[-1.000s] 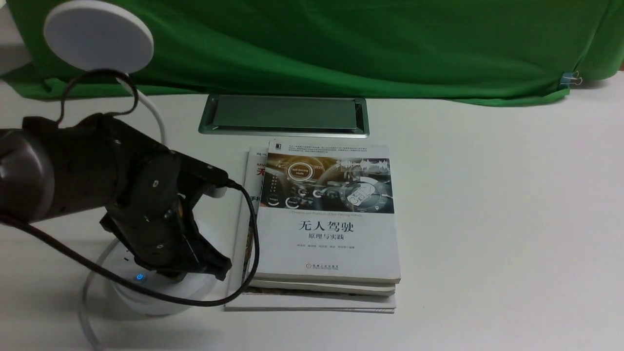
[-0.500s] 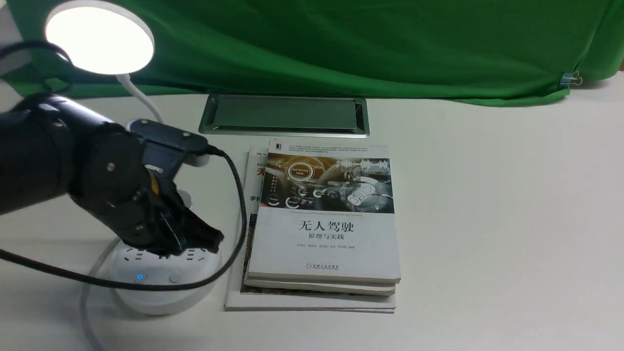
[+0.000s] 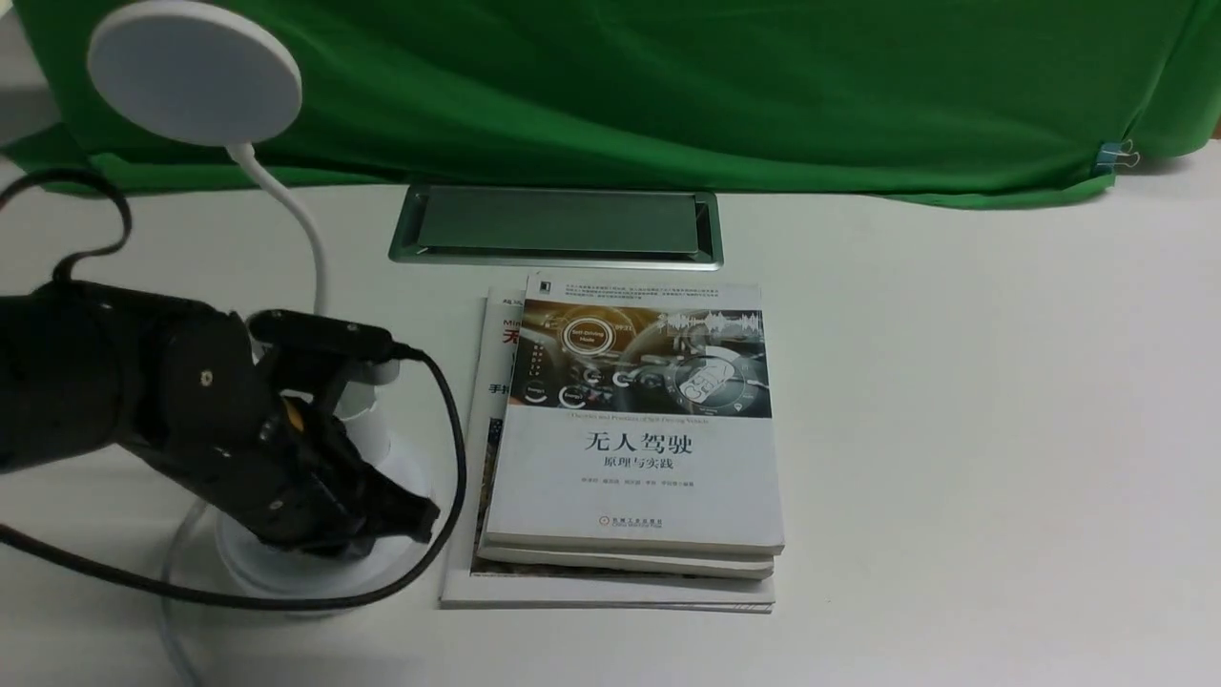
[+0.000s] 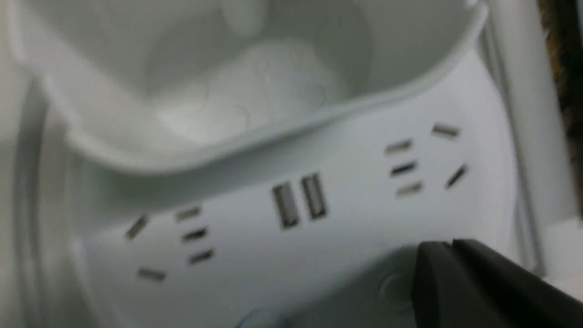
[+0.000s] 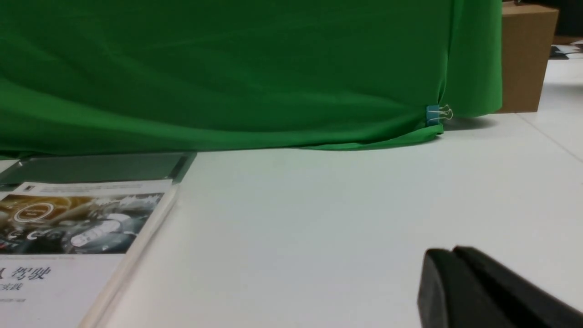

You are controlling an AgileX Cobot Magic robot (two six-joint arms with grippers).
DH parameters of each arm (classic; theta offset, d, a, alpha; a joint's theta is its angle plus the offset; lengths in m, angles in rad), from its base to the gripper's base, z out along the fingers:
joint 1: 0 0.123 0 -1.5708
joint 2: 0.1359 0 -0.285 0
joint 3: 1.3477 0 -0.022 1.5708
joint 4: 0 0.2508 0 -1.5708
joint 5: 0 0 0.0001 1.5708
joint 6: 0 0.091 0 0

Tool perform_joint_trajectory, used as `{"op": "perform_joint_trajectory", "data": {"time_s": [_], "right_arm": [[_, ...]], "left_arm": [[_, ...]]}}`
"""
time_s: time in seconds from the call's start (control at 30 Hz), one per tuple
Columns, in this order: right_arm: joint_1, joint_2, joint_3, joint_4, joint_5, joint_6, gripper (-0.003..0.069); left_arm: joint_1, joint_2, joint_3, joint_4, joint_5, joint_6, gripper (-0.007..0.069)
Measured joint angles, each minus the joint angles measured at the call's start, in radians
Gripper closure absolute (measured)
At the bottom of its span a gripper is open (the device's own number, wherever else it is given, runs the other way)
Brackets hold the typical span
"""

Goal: Turn off the desk lamp on the white desktop by hand.

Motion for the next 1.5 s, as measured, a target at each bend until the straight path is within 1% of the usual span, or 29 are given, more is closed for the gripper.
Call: {"op": "perform_joint_trajectory", "data": {"time_s": [0.13,0.3,0.53,0.7,0.9,1.13,1.2,1.3,1.5], "right_arm": [[0.0,0.0,0.0,0.0,0.0,0.0,0.0624],[0.0,0.0,0.0,0.0,0.0,0.0,0.0624],[0.0,0.0,0.0,0.0,0.0,0.0,0.0624],[0.0,0.0,0.0,0.0,0.0,0.0,0.0624],[0.0,0.0,0.0,0.0,0.0,0.0,0.0624],[0.0,0.0,0.0,0.0,0.0,0.0,0.0624],[0.0,0.0,0.0,0.0,0.002,0.0,0.0624],[0.0,0.0,0.0,0.0,0.002,0.0,0.0624],[0.0,0.0,0.0,0.0,0.003,0.0,0.0624]], "left_arm": [[0.0,-0.004,-0.018,0.002,0.008,0.006,0.0613],[0.0,-0.046,-0.038,0.038,0.097,-0.009,0.0613],[0.0,-0.134,-0.066,0.087,0.103,-0.039,0.0613],[0.0,-0.114,-0.047,0.111,0.092,-0.057,0.0613],[0.0,-0.008,-0.015,0.115,0.058,-0.074,0.0613],[0.0,-0.023,-0.023,0.116,0.077,-0.077,0.0613],[0.0,-0.069,-0.022,0.12,0.128,-0.077,0.0613],[0.0,-0.193,-0.028,0.123,0.135,-0.077,0.0613],[0.0,-0.535,-0.03,0.122,0.173,-0.1,0.0613]]}}
